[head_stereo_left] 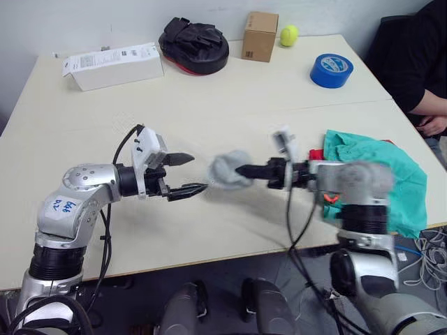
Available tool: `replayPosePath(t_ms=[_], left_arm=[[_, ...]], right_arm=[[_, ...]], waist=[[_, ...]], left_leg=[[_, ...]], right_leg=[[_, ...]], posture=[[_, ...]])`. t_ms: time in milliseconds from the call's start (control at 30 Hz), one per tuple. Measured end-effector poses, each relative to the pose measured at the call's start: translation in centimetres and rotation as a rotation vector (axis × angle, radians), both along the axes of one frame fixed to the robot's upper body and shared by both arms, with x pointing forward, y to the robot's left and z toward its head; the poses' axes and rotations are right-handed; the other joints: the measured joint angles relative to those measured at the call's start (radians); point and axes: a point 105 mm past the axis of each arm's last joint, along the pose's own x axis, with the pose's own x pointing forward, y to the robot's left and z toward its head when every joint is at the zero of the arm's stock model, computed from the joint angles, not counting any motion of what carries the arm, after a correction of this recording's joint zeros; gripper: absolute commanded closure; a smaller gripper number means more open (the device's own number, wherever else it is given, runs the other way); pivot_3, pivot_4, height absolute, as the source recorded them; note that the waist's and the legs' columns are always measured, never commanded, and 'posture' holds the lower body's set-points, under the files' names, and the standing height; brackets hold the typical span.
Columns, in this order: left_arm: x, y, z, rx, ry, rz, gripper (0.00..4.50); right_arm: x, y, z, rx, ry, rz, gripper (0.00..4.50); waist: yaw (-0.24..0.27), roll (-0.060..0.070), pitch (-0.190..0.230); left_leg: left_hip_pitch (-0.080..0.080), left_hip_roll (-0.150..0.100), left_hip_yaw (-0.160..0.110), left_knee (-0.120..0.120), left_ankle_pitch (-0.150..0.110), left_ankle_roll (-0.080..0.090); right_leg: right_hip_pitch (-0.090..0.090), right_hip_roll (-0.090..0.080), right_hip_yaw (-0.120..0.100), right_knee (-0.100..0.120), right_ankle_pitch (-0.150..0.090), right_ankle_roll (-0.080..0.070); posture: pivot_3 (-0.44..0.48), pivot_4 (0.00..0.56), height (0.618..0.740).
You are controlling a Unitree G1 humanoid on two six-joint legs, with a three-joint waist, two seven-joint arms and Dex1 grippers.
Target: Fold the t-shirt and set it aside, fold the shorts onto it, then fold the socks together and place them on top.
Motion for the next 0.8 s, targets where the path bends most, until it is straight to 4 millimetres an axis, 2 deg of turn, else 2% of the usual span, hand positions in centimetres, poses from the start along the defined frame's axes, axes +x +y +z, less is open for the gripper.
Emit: replayPosePath(t_ms=[167, 367, 467, 600, 767, 800], left_arm=[[-0.8, -1.4, 1.2, -0.043, -0.029, -0.054, 0.03], [-1.0, -2.2, 1.4, -0.041, -0.047, -0.076, 0.03], [-1.0, -2.3, 0.9, -0.021, -0.053, -0.08, 0.03], [-0.9, -2.1, 0.5, -0.005, -0.061, -0.068, 0.03], [-0.9, -2.1, 0.4, 0.0, -0.071, -0.064, 0.03], [-0.8, -2.2, 0.4, 0.002, -0.072, -0.065, 0.0]], right_arm=[[-1.2, -9.0, 3.5, -0.04, -0.064, -0.22, 4.5], [-2.3, -16.6, 3.6, -0.073, 0.004, -0.451, 4.5], [-3.0, -19.6, 3.2, -0.087, 0.017, -0.545, 4.5], [-4.0, -23.0, 0.6, -0.104, 0.078, -0.655, 4.5], [-4.7, -25.2, -1.9, -0.173, 0.114, -0.716, 4.5], [-4.5, -25.4, -2.2, -0.193, 0.105, -0.724, 4.18]], waist=[[0.017, 0.0, 0.001], [0.02, 0.0, 0.001], [0.024, 0.0, 0.001], [0.024, 0.0, 0.001], [0.024, 0.001, 0.001], [0.023, 0.001, 0.001]], left_leg=[[0.0, 0.0, 0.001, 0.001, 0.0, 0.0], [0.001, 0.0, 0.003, 0.001, 0.002, 0.003], [0.001, 0.0, 0.003, 0.001, 0.002, 0.003], [0.001, 0.0, 0.003, 0.002, 0.002, 0.004], [0.003, 0.0, 0.003, 0.002, 0.002, 0.004], [0.003, 0.0, 0.003, 0.002, 0.002, 0.004]], right_leg=[[0.001, 0.001, 0.0, -0.003, 0.0, 0.0], [0.003, 0.001, 0.001, -0.006, 0.0, -0.001], [0.003, 0.001, 0.001, -0.006, 0.0, 0.0], [0.004, 0.001, 0.001, -0.006, 0.0, 0.0], [0.005, 0.001, 0.001, -0.006, 0.0, 0.0], [0.006, 0.001, 0.001, -0.006, 0.0, 0.0]], posture=[[0.0, 0.15, 0.74], [0.0, 0.15, 0.74], [0.0, 0.15, 0.74], [0.0, 0.15, 0.74], [0.0, 0.15, 0.74], [0.0, 0.15, 0.74]])
